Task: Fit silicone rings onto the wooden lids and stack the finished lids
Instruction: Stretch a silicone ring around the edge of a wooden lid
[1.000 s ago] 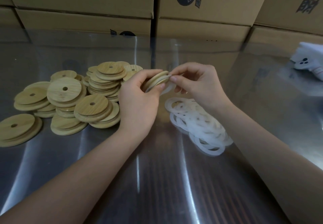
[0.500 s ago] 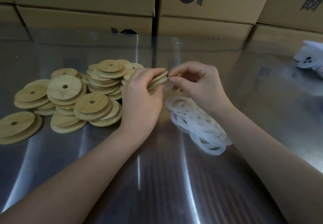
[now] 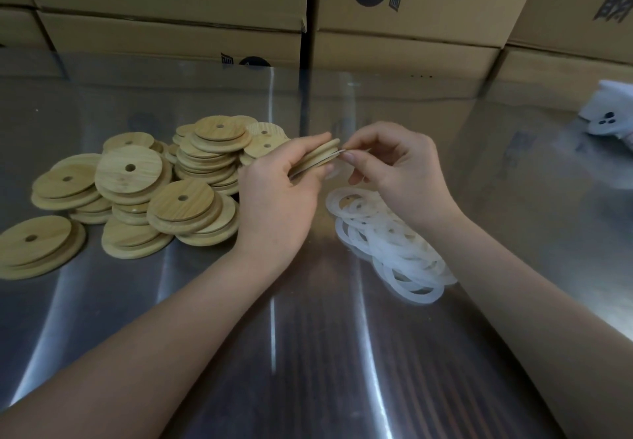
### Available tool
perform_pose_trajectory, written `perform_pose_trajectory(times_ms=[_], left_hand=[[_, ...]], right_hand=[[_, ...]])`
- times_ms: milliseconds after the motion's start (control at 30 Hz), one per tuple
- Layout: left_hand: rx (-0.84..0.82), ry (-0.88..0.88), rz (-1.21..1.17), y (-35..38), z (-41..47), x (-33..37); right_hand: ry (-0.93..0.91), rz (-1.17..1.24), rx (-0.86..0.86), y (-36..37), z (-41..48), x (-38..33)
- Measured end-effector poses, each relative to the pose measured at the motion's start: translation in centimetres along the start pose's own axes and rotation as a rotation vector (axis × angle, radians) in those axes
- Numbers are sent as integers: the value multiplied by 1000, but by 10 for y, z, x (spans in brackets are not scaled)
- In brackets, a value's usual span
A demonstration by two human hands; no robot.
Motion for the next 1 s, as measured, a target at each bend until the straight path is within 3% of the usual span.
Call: perform_pose_trajectory(times_ms=[200, 400, 800, 1000], left_hand=[[-37, -18, -19, 1, 1, -2], [-4, -11, 80, 2, 2, -5], [61, -26, -53, -7, 4, -2], [28, -64, -112, -3, 4, -10]], right_hand=[[21, 39, 1, 1, -1, -1], [-89, -1, -2, 5, -1, -12], [-51, 5, 85, 8, -6, -14], [-178, -142, 85, 9, -5, -22]])
Point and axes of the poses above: each hand's wrist, its own z-axis towards the middle knuckle, its own y-axis out of the palm, x = y × z, the point moved 5 cm from there along z, towards the middle knuckle, and after that the axes turned 14 degrees about -y, right-handed, at the moved point
